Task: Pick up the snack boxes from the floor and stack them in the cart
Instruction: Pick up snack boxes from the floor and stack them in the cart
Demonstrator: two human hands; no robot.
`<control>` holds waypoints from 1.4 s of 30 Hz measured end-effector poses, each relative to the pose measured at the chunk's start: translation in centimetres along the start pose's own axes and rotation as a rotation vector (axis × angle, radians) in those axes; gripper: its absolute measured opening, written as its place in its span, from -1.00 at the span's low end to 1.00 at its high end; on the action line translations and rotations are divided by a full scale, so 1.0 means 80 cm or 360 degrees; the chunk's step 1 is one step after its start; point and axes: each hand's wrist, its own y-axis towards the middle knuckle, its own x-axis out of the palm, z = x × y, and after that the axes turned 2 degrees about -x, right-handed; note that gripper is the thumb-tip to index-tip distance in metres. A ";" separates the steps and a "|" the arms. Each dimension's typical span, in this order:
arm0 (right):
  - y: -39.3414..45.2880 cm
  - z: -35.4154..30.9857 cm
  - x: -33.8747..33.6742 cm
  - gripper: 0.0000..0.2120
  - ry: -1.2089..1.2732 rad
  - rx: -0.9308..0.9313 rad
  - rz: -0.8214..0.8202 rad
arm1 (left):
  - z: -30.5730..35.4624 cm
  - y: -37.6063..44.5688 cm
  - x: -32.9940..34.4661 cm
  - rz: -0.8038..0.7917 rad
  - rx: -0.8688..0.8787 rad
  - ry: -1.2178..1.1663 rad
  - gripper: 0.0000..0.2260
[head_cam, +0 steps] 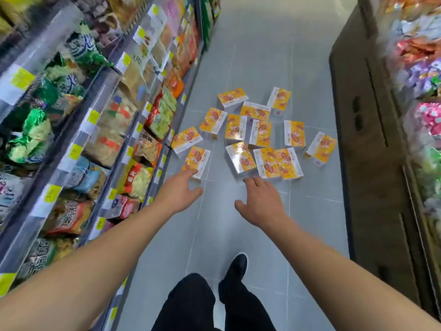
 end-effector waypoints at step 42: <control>0.817 0.048 0.668 -0.59 0.1067 0.0369 -0.0429 | -0.535 0.799 0.425 -0.0179 -0.0583 -0.0388 -0.40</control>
